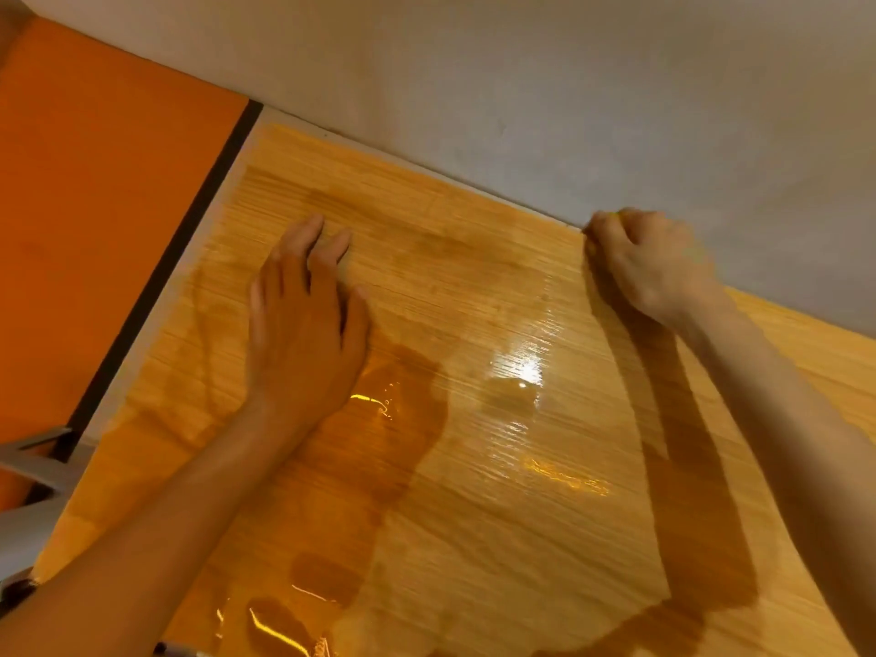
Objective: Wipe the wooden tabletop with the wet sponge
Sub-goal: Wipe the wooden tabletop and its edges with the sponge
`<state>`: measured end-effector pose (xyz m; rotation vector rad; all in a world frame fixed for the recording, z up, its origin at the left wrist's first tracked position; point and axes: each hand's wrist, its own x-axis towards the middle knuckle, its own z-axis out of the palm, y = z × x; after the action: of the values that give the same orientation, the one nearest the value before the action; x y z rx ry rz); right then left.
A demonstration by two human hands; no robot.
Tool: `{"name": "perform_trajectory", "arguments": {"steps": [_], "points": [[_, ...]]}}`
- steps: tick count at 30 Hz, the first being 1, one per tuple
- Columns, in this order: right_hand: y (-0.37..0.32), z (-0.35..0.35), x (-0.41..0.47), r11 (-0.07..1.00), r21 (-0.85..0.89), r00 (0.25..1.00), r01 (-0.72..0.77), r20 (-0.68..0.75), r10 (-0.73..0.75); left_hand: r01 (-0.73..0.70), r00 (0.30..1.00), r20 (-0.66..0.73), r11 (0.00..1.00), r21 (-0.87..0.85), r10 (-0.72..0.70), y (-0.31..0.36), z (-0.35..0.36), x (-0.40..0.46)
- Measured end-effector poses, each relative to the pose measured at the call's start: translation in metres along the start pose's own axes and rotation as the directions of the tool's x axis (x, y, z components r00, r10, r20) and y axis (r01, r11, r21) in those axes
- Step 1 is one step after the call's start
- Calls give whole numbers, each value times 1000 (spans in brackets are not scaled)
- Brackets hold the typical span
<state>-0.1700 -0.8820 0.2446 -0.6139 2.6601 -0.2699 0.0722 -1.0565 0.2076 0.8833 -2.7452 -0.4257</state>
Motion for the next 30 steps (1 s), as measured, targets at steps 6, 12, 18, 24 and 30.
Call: {"name": "perform_trajectory", "arguments": {"steps": [6, 12, 18, 24, 30], "points": [[-89, 29, 15, 993, -40, 992, 115, -43, -117, 32, 999, 11, 999, 0, -32, 0, -2, 1], [-125, 57, 8, 950, -93, 932, 300, -182, -312, 67, 998, 8, 997, -42, -67, 3, 1, 1], [-102, 82, -95, 842, -128, 836, 523, -112, -537, 55, 998, 6, 997, -59, -55, 3, -2, 2], [-133, 71, -16, 968, -37, 936, 248, -247, -249, 42, 999, 29, 999, -25, -41, 0, -1, 3], [-99, 99, -121, 857, -28, 847, 514, -139, -512, 67, 997, 49, 998, 7, -67, 1, 1, 4]]}}
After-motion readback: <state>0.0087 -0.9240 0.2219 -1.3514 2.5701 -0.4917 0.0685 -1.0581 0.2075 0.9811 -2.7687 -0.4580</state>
